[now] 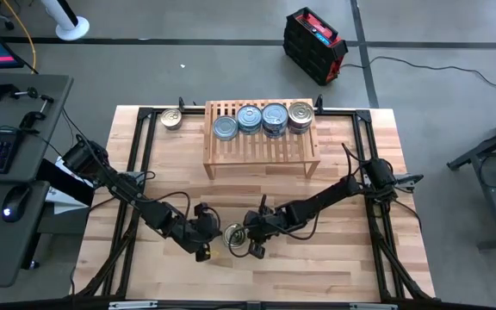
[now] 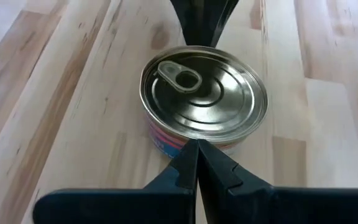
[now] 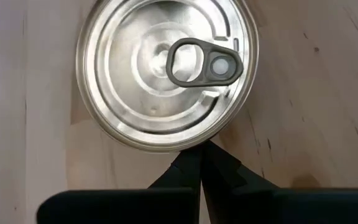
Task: Stack canned seafood by type on shelf
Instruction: Stack the pink tuna can on the pink tuna cans on the shelf
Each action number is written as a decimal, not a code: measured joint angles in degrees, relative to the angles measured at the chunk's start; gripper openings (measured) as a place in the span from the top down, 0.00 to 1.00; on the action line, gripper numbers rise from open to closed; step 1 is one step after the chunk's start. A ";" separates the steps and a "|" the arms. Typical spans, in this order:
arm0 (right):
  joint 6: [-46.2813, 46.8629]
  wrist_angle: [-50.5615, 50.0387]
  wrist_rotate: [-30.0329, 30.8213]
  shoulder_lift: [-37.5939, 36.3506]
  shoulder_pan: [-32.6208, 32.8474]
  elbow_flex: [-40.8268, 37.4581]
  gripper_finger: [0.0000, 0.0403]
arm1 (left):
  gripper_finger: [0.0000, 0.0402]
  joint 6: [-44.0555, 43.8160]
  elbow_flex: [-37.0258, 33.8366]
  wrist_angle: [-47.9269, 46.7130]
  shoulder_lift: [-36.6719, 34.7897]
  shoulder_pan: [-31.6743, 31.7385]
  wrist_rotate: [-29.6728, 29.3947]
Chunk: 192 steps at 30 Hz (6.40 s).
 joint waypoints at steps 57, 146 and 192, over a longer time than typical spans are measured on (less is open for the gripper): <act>0.24 4.02 1.11 -0.07 -0.37 0.02 1.00 | 1.00 -3.94 0.20 -4.00 3.41 -1.77 -4.63; -16.27 -24.94 -10.94 -4.06 -3.64 25.49 0.70 | 1.00 -19.96 0.09 -23.01 -38.31 -7.67 -18.39; -6.69 -50.06 -2.84 -29.70 -0.35 2.02 0.59 | 1.00 -16.11 0.09 -24.29 -39.63 -2.36 -21.33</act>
